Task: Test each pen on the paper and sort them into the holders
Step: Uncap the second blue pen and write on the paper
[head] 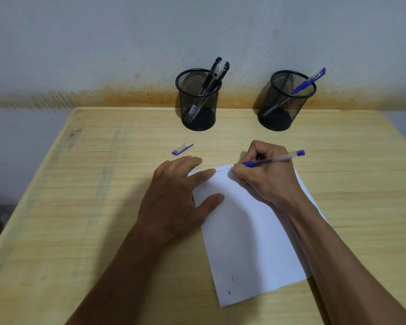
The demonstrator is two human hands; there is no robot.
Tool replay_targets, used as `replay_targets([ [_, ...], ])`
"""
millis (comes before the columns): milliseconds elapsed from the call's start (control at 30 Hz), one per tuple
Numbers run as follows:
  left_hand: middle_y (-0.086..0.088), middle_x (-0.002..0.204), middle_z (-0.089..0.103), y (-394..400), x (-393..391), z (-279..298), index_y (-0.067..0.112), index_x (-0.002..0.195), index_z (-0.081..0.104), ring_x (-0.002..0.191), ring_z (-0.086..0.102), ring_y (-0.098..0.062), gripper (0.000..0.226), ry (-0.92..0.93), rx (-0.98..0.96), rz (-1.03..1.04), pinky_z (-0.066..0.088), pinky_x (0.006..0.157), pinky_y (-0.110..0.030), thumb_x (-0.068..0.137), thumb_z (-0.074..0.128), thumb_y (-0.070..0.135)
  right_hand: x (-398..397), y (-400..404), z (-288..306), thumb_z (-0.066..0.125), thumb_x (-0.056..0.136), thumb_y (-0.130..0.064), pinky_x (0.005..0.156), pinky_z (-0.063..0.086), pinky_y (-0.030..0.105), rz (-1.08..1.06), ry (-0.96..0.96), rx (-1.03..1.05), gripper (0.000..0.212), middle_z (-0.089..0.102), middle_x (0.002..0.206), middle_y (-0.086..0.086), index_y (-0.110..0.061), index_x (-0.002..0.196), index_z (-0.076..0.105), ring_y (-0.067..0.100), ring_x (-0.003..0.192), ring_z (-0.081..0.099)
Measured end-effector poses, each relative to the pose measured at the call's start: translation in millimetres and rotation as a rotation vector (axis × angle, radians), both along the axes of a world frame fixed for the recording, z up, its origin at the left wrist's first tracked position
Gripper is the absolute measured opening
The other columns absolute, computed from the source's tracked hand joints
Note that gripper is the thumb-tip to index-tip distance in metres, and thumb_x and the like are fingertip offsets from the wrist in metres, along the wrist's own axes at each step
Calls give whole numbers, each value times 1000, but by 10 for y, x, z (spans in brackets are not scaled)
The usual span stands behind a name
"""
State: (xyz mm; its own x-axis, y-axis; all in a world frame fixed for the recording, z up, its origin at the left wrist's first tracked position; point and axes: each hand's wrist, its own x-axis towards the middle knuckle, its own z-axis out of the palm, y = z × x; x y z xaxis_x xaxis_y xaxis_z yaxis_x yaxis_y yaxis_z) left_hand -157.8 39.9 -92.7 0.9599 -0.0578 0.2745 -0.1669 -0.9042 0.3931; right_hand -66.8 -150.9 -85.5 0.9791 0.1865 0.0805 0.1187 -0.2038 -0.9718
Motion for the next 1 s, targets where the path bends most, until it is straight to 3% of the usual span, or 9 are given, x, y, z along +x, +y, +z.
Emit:
replay_targets([
  [133,-2,131,63,0,3,-3,31,118,68,123,56,-24,51,-3,-7,-6,40,103,-50,81,56,64,22,-17,-7,73,65,-1,53,50,40,-30,-10,4,21,59,58,25,-4,63,52,25,48,54],
  [267,-2,131,62,7,3,-8,31,118,68,123,56,-24,51,0,-6,-8,40,103,-50,81,57,64,5,-5,1,71,68,9,50,46,39,-12,-21,13,22,57,56,28,4,64,50,24,48,51],
  [733,0,134,60,-1,-4,-1,33,121,66,126,53,-22,53,20,-6,3,37,107,-49,81,54,66,12,-24,-12,72,67,-2,49,48,39,-28,-62,-51,21,58,54,19,-1,62,52,24,47,53],
  [833,0,134,60,-1,-3,3,33,121,66,127,52,-22,53,24,-9,3,37,107,-49,81,54,66,23,-47,-15,70,65,-1,52,46,39,-35,7,72,22,53,53,18,-5,60,49,25,49,48],
  [1000,0,134,61,2,3,-3,32,120,67,126,54,-22,53,16,-11,0,38,106,-50,81,54,66,-19,-46,18,71,68,5,51,47,36,-20,-20,22,20,57,56,25,6,66,51,24,48,53],
])
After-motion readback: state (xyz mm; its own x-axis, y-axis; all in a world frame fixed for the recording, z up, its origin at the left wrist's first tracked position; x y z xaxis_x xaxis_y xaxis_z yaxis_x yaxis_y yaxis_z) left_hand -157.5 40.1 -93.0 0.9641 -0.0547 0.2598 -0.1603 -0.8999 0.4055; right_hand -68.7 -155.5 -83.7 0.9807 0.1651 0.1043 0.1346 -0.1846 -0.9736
